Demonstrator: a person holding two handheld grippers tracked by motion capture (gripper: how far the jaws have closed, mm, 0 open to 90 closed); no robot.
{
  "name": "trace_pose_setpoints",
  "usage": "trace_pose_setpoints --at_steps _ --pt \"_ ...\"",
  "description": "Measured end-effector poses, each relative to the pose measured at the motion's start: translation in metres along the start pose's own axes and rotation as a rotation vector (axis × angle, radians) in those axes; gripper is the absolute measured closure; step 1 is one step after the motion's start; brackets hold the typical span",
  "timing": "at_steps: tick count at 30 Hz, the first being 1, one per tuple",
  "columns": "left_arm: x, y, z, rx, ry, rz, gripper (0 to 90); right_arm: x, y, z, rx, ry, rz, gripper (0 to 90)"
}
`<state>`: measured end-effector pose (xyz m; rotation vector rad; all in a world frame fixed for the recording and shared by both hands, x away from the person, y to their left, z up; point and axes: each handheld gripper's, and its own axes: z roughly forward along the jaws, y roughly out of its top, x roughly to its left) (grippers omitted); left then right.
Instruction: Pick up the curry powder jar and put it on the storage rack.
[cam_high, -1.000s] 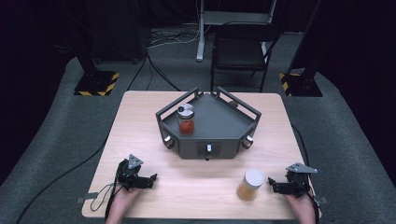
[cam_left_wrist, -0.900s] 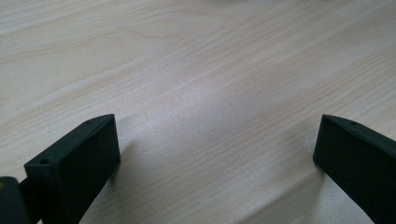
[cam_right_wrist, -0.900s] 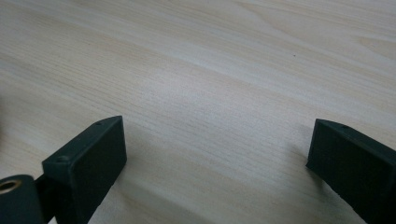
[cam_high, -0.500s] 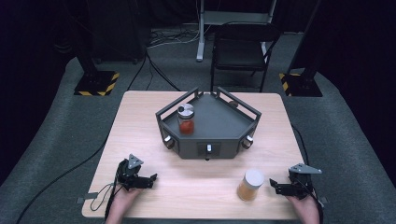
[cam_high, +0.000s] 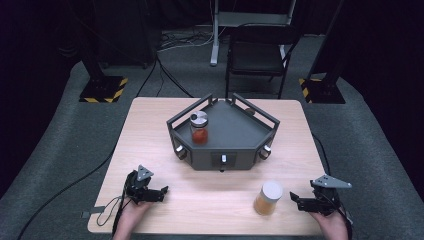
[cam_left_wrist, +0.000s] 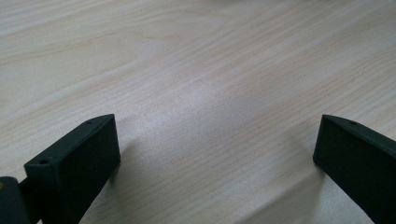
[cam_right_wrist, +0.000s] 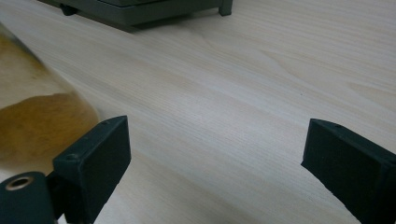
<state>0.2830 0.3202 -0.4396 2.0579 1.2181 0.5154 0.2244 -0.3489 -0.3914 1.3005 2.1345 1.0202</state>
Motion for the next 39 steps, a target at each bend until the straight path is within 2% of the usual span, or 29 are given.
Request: trace_pose_setpoints --at_steps 8,15,24,28,32,39 --pt "0.0 0.0 0.0 0.0 0.0 0.0 0.2 0.006 0.004 -0.011 -0.023 0.044 -0.035 8.1" --pt "0.0 0.0 0.0 0.0 -0.001 0.001 0.2 0.01 0.011 -0.016 -0.019 0.099 -0.085 10.2" --pt "0.0 0.0 0.0 0.0 -0.001 0.001 0.2 0.015 0.018 -0.024 -0.034 0.172 -0.124 11.3" --pt "0.0 0.0 0.0 0.0 -0.001 0.001 0.2 0.009 0.016 -0.02 -0.055 0.242 -0.111 11.2" --pt "0.0 0.0 0.0 0.0 -0.001 0.001 0.2 0.007 0.014 -0.013 -0.063 0.285 -0.108 11.0" --pt "0.0 0.0 0.0 0.0 -0.001 0.001 0.2 0.012 0.013 -0.008 -0.091 0.318 -0.123 12.4"
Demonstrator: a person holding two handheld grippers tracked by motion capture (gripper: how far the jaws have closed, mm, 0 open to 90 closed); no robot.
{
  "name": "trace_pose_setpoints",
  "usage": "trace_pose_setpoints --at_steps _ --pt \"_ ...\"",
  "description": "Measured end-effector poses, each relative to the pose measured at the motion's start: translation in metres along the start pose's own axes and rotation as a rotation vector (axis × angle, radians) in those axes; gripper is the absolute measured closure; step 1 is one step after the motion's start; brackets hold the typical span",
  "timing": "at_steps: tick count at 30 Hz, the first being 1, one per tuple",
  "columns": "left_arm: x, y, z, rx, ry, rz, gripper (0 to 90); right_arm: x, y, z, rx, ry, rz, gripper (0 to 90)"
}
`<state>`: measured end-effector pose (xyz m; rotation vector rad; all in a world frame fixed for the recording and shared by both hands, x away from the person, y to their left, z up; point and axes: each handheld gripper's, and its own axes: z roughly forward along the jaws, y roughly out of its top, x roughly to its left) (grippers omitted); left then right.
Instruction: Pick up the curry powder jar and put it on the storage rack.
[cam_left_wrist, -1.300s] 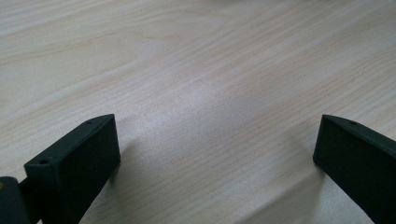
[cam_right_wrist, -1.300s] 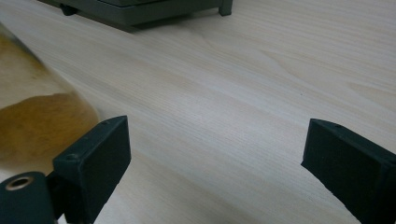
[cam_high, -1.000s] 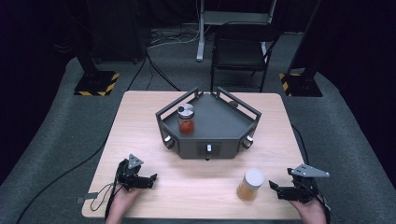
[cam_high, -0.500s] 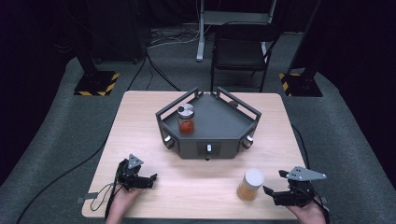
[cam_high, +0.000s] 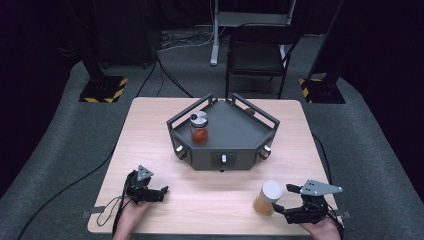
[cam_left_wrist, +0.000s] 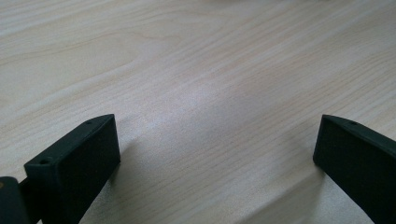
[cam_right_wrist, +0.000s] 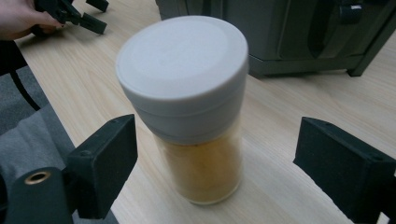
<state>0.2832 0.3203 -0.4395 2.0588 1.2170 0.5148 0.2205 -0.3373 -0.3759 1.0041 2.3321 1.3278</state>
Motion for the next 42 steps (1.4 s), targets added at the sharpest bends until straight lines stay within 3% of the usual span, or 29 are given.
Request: trace_pose_setpoints --at_steps 6,18,42 --pt "0.0 0.0 0.0 0.0 0.0 0.0 0.2 0.005 -0.005 0.004 -0.05 0.003 -0.015 15.9" --pt "0.0 0.0 0.0 0.0 0.0 0.0 0.2 0.01 -0.01 0.017 -0.082 0.004 0.017 18.7" --pt "0.0 0.0 0.0 -0.001 0.0 -0.001 0.2 0.024 -0.014 0.039 -0.108 -0.051 0.005 31.5"
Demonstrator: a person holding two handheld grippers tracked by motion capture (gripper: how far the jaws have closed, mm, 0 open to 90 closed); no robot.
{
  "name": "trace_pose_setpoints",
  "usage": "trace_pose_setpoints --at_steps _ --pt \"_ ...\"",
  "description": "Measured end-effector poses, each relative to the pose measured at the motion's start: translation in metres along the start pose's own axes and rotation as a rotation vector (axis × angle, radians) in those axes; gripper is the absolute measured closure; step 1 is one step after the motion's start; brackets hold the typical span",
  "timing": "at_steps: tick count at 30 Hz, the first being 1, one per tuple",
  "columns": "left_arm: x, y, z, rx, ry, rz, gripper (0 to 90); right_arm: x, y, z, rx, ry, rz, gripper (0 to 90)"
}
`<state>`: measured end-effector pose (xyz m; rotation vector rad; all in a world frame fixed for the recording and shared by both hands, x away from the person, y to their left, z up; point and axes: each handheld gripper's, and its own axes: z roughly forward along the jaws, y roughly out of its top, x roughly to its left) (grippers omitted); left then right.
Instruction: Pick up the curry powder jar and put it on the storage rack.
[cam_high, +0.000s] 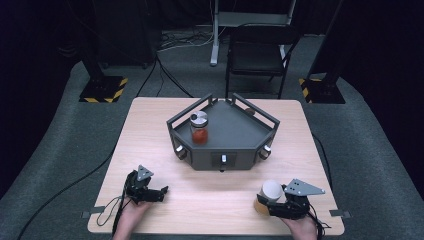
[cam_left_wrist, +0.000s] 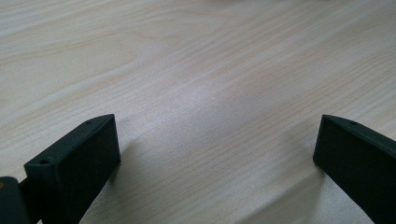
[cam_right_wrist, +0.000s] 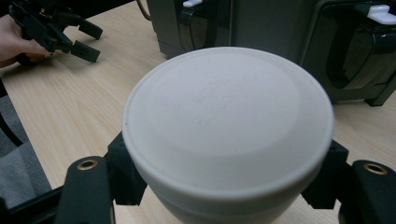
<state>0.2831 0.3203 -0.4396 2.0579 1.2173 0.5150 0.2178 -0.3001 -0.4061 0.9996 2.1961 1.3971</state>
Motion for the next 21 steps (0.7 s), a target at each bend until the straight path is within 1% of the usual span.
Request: trace_pose_setpoints --at_steps 3,7,15,21 --pt "0.0 0.0 0.0 0.0 0.0 0.0 0.2 0.004 -0.001 0.0 -0.005 -0.015 -0.009 32.2" --pt "0.0 0.0 0.0 0.0 0.0 0.0 0.2 0.007 0.003 0.001 0.004 -0.032 -0.013 32.7" --pt "0.0 0.0 0.0 0.0 0.0 0.0 0.2 0.007 0.012 0.003 0.028 -0.042 0.001 33.0" --pt "0.0 0.0 0.0 0.0 0.0 0.001 0.2 0.004 0.019 0.0 0.026 -0.048 0.008 32.9"
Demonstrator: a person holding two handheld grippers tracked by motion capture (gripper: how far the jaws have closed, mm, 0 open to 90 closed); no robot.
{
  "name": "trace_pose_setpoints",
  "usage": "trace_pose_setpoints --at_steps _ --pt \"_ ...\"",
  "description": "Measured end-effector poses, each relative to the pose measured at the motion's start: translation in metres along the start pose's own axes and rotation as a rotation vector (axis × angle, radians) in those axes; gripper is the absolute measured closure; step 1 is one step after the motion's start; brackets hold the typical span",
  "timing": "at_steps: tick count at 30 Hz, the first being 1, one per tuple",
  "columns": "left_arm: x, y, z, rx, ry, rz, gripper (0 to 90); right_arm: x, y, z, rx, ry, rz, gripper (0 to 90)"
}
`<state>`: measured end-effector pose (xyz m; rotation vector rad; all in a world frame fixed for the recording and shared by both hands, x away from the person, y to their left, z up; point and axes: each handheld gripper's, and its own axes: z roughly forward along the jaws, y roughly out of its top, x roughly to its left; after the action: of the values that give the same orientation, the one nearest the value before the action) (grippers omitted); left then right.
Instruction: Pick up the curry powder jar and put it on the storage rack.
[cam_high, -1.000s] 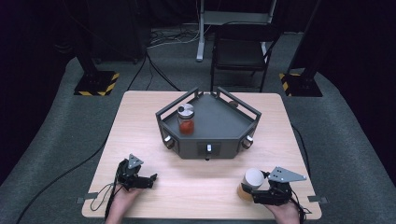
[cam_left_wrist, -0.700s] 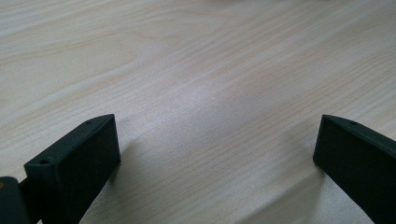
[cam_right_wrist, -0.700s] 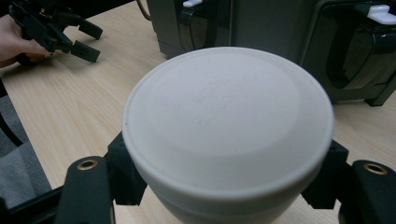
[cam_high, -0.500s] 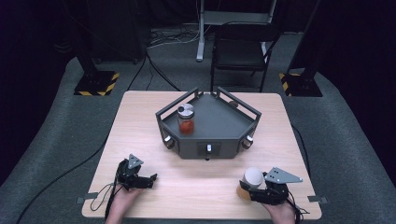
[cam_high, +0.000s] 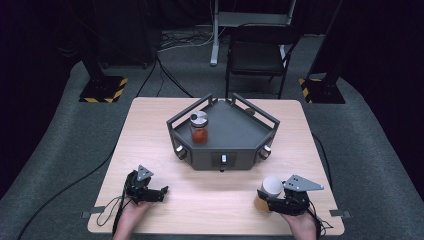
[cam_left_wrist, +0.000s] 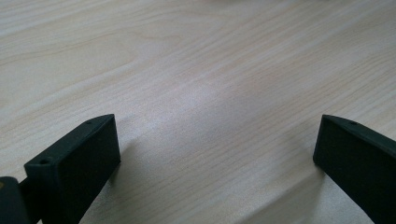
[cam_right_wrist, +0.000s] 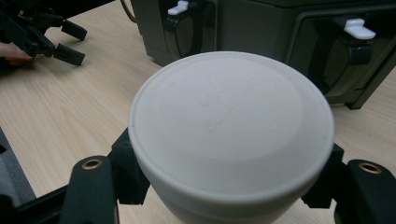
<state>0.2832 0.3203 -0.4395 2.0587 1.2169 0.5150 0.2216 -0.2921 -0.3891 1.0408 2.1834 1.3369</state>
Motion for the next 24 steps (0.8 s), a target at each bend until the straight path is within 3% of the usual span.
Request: trace_pose_setpoints --at_steps 9,24 --pt "0.0 0.0 0.0 0.0 0.0 0.0 0.2 -0.006 0.018 -0.007 -0.013 -0.01 0.013 32.9" --pt "0.0 0.0 0.0 0.0 0.0 0.0 0.2 -0.009 0.056 -0.014 -0.03 -0.035 -0.016 32.9"
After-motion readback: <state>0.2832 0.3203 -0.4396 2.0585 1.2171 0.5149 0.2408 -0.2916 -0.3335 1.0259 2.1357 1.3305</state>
